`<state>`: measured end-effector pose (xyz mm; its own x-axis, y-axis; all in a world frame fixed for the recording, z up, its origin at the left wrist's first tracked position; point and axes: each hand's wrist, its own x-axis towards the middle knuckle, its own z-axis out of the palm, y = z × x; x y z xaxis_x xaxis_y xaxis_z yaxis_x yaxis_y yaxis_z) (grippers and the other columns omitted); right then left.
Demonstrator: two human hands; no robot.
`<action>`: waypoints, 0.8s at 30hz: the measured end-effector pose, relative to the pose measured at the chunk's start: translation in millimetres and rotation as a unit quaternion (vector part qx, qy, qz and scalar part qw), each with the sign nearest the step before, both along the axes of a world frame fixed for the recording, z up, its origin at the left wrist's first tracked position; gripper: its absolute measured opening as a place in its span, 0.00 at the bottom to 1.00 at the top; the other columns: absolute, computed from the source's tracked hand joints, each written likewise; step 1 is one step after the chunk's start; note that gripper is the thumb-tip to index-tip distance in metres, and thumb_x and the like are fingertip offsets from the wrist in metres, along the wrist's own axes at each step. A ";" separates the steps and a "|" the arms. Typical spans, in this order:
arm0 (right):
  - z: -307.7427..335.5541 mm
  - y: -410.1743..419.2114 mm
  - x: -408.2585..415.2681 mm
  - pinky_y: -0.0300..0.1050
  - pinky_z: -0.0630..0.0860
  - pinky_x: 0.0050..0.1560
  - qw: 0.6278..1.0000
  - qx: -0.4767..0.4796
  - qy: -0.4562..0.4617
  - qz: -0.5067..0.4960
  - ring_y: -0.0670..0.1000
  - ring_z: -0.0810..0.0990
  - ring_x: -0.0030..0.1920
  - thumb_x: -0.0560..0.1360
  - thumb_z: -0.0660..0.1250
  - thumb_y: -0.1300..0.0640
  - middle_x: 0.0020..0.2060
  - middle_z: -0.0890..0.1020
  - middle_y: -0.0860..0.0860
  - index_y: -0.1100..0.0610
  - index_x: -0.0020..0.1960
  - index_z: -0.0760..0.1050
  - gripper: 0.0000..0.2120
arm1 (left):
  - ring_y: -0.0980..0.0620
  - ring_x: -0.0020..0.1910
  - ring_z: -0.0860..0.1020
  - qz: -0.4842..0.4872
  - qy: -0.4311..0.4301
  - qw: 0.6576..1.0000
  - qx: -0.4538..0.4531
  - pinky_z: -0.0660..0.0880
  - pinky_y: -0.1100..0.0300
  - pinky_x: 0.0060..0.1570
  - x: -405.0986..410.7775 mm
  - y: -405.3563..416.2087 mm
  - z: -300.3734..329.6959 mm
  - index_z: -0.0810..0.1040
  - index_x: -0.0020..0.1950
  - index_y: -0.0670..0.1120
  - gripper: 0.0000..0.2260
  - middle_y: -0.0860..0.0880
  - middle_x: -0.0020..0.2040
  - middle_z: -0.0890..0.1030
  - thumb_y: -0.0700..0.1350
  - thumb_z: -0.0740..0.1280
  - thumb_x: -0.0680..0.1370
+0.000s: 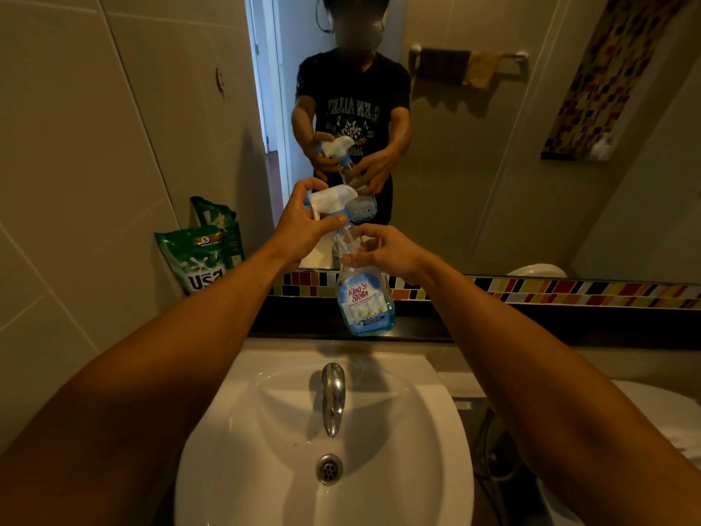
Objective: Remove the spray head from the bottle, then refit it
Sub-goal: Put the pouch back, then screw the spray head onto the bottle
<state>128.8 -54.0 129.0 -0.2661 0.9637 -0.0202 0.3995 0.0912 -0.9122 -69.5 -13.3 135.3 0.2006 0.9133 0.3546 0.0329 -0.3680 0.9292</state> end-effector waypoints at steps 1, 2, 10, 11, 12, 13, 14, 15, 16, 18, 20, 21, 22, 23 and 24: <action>-0.2 0.4 0.4 0.60 0.83 0.61 1.000 -0.001 0.002 0.000 0.60 0.86 0.57 0.74 0.77 0.61 0.57 0.85 0.60 0.56 0.65 0.78 0.21 | 0.40 0.56 0.82 -0.001 0.001 1.000 0.001 0.82 0.43 0.53 -0.4 0.2 0.0 0.70 0.59 0.61 0.25 0.43 0.63 0.75 0.42 0.77 0.71; 0.0 0.3 0.7 0.59 0.83 0.61 1.000 -0.002 0.004 0.000 0.60 0.86 0.57 0.74 0.77 0.62 0.57 0.85 0.60 0.55 0.66 0.78 0.21 | 0.40 0.56 0.82 -0.002 0.005 1.000 0.002 0.82 0.44 0.54 -0.5 0.7 -0.1 0.70 0.60 0.60 0.25 0.44 0.62 0.75 0.41 0.77 0.72; 4.4 0.3 -0.6 0.50 0.84 0.49 1.000 -0.007 0.014 0.011 0.58 0.87 0.54 0.75 0.77 0.60 0.54 0.86 0.58 0.53 0.65 0.77 0.21 | 0.43 0.57 0.80 0.001 0.005 1.000 0.020 0.82 0.57 0.46 -0.1 1.6 2.0 0.67 0.64 0.54 0.27 0.46 0.62 0.74 0.44 0.78 0.72; 4.0 0.7 -0.2 0.50 0.84 0.49 1.000 -0.008 0.014 0.009 0.58 0.87 0.54 0.74 0.77 0.60 0.54 0.86 0.58 0.53 0.66 0.77 0.21 | 0.42 0.58 0.80 0.004 0.011 1.000 0.018 0.83 0.53 0.49 -0.9 2.0 2.1 0.68 0.64 0.55 0.26 0.49 0.61 0.74 0.43 0.77 0.72; 3.7 0.8 0.4 0.50 0.84 0.50 1.000 -0.010 0.015 0.009 0.58 0.87 0.54 0.74 0.77 0.60 0.55 0.86 0.58 0.53 0.66 0.77 0.21 | 0.42 0.59 0.79 0.004 0.016 1.000 0.014 0.83 0.50 0.51 -1.5 2.8 2.1 0.68 0.64 0.55 0.26 0.51 0.60 0.74 0.42 0.77 0.73; 2.8 1.5 0.9 0.51 0.84 0.51 1.000 -0.011 0.017 0.009 0.58 0.87 0.54 0.75 0.77 0.60 0.55 0.86 0.58 0.52 0.66 0.77 0.21 | 0.41 0.60 0.79 0.003 0.020 1.000 0.011 0.82 0.49 0.52 -2.1 3.6 1.9 0.68 0.65 0.56 0.26 0.51 0.60 0.74 0.41 0.76 0.73; 1.9 1.7 0.9 0.52 0.84 0.52 1.000 -0.012 0.018 0.009 0.58 0.87 0.55 0.75 0.77 0.60 0.55 0.86 0.58 0.52 0.66 0.77 0.21 | 0.42 0.59 0.79 0.000 0.020 1.000 0.007 0.82 0.51 0.50 -1.9 3.7 1.8 0.68 0.65 0.55 0.26 0.50 0.60 0.74 0.41 0.76 0.73; 1.2 1.8 0.6 0.52 0.84 0.52 1.000 -0.013 0.020 0.010 0.58 0.87 0.55 0.75 0.77 0.60 0.55 0.86 0.58 0.52 0.66 0.77 0.21 | 0.42 0.58 0.80 -0.002 0.016 1.000 0.003 0.81 0.55 0.47 -1.0 2.8 1.9 0.67 0.66 0.54 0.26 0.49 0.61 0.74 0.41 0.75 0.74; 1.2 1.7 -0.3 0.52 0.84 0.52 1.000 -0.013 0.022 0.010 0.58 0.87 0.55 0.74 0.77 0.59 0.55 0.86 0.58 0.52 0.66 0.77 0.22 | 0.43 0.57 0.80 -0.004 0.009 1.000 0.002 0.80 0.59 0.44 0.0 1.2 1.7 0.67 0.66 0.54 0.26 0.47 0.62 0.75 0.43 0.76 0.74; 1.2 2.8 -1.8 0.50 0.84 0.49 1.000 -0.012 0.024 0.009 0.58 0.87 0.54 0.74 0.78 0.59 0.55 0.86 0.58 0.52 0.67 0.77 0.23 | 0.44 0.54 0.82 -0.004 -0.001 1.000 0.016 0.80 0.60 0.44 0.6 0.7 -0.1 0.67 0.66 0.53 0.27 0.43 0.63 0.75 0.45 0.78 0.72; 0.6 3.7 -1.4 0.51 0.84 0.51 1.000 -0.013 0.022 0.010 0.58 0.87 0.55 0.74 0.78 0.58 0.55 0.86 0.58 0.52 0.68 0.76 0.24 | 0.44 0.54 0.82 0.002 0.003 1.000 0.026 0.82 0.55 0.47 0.7 0.8 -0.8 0.67 0.64 0.53 0.27 0.45 0.62 0.76 0.43 0.78 0.72; 0.0 4.3 -0.6 0.53 0.85 0.53 1.000 -0.015 0.024 0.010 0.59 0.87 0.55 0.74 0.78 0.58 0.55 0.86 0.58 0.52 0.68 0.76 0.24 | 0.44 0.55 0.82 0.005 0.008 1.000 0.023 0.82 0.53 0.49 0.6 0.4 -0.1 0.67 0.65 0.53 0.27 0.48 0.61 0.75 0.41 0.77 0.72; -0.7 4.2 0.0 0.55 0.85 0.54 0.999 -0.016 0.027 0.011 0.59 0.87 0.55 0.74 0.78 0.58 0.55 0.86 0.59 0.52 0.68 0.76 0.24 | 0.44 0.56 0.81 0.006 0.013 1.000 0.018 0.82 0.52 0.50 0.3 0.7 0.2 0.67 0.66 0.53 0.27 0.51 0.60 0.75 0.39 0.76 0.73; -1.6 4.3 0.4 0.55 0.85 0.55 0.999 -0.016 0.028 0.011 0.59 0.87 0.55 0.74 0.77 0.59 0.55 0.86 0.59 0.52 0.68 0.76 0.24 | 0.43 0.57 0.80 0.006 0.017 1.000 0.012 0.82 0.53 0.49 0.0 1.0 0.6 0.67 0.66 0.52 0.27 0.52 0.59 0.74 0.38 0.75 0.74; -2.3 3.9 0.7 0.54 0.85 0.54 0.999 -0.016 0.029 0.012 0.59 0.87 0.55 0.75 0.77 0.59 0.55 0.86 0.59 0.52 0.68 0.76 0.24 | 0.43 0.57 0.80 0.006 0.018 1.000 0.007 0.81 0.55 0.47 -0.1 1.8 0.6 0.67 0.67 0.53 0.27 0.52 0.59 0.74 0.39 0.75 0.74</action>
<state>129.5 -50.1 126.6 -0.2903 0.9563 -0.0349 0.3444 0.0704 -0.9362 -69.6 -11.5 135.9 0.2034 0.9105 0.3602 0.0713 -0.3806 0.9220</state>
